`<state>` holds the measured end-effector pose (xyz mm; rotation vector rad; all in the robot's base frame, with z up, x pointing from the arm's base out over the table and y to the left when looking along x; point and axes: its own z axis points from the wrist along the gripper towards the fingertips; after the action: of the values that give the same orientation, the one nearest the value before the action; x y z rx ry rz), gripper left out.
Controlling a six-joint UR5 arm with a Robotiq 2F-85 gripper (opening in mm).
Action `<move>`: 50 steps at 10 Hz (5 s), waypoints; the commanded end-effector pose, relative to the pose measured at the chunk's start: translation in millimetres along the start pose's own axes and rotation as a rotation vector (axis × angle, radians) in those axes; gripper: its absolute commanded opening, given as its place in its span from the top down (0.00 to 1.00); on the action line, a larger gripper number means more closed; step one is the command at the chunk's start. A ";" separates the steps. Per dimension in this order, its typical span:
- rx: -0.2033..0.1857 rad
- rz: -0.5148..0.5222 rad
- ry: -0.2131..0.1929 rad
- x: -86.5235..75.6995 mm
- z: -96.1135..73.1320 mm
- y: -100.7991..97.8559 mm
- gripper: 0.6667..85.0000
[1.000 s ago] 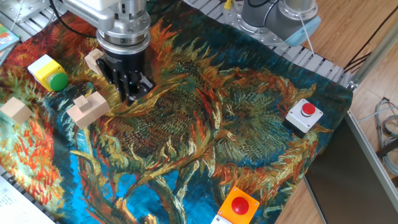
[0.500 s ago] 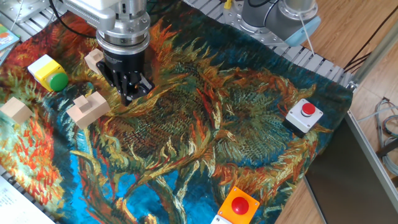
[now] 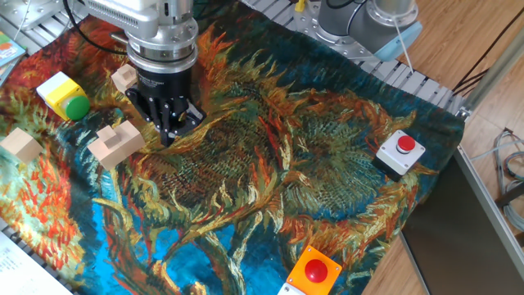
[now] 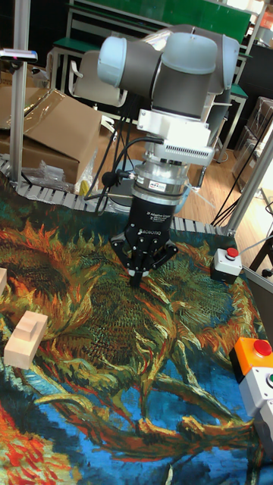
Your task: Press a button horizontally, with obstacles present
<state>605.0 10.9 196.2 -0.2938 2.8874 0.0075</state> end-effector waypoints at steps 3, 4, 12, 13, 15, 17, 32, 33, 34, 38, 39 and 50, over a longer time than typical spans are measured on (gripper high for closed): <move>0.002 0.048 0.253 65.0 -9.6 0.1 0.99; -0.002 0.046 0.257 66.0 -9.8 1.1 0.99; -0.036 0.019 0.189 48.6 -6.1 8.9 0.92; -0.017 0.031 0.195 50.3 -6.3 4.4 0.92; -0.017 0.054 0.206 53.0 -6.8 4.9 0.92; -0.005 0.050 0.216 55.6 -7.3 1.8 0.92; 0.083 -0.061 0.217 60.4 7.0 -118.3 0.90; 0.095 -0.099 0.221 68.2 12.7 -148.4 0.89; 0.109 -0.137 0.218 71.4 15.8 -166.6 0.89; 0.076 -0.089 0.233 74.7 13.7 -153.6 0.85; 0.074 -0.082 0.243 71.4 5.1 -136.7 0.86; 0.024 -0.020 0.200 61.2 22.3 -136.7 0.99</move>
<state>578.7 -142.5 162.3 -0.4076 3.0770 -0.1185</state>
